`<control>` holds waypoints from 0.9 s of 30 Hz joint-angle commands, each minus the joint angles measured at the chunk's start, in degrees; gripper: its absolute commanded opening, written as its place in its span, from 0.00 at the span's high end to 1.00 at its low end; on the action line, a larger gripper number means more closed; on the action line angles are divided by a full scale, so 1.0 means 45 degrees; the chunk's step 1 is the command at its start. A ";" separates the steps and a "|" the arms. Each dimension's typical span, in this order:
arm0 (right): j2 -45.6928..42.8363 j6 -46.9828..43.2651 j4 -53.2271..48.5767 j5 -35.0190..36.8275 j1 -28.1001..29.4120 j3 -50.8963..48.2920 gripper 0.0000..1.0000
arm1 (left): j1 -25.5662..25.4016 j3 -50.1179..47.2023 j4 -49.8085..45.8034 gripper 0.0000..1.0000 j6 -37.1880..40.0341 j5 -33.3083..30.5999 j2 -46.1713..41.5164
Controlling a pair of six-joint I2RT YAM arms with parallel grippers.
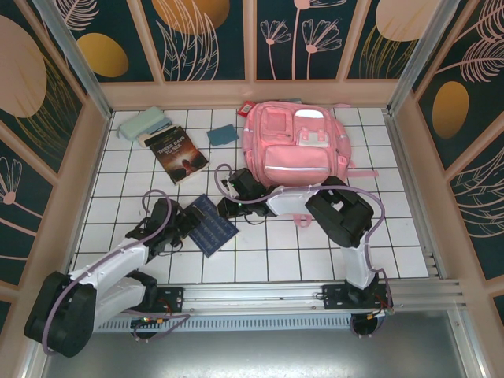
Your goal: Pack the student bag
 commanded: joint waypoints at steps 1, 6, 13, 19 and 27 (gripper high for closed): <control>0.0335 0.0312 0.0002 -0.0136 -0.0034 -0.0189 0.88 | -0.0453 -0.0695 0.3228 0.19 -0.0627 0.1151 0.1380; 0.0220 0.0538 0.0329 -0.0266 -0.0129 -0.0488 0.88 | -0.0517 -0.0938 0.5112 0.22 -0.0549 0.1701 0.0615; 0.0216 0.0823 0.0724 -0.0613 -0.0289 -0.0668 0.88 | -0.0518 -0.1717 0.8281 0.27 -0.0216 0.2488 -0.0984; 0.0123 0.1074 0.1021 -0.0963 -0.0425 -0.0813 0.88 | -0.0516 -0.2120 1.0085 0.29 -0.0113 0.3052 -0.0750; -0.0206 0.1247 0.1163 -0.0908 -0.0581 -0.1099 0.87 | -0.0503 -0.1566 0.8590 0.45 0.0610 0.2550 -0.0616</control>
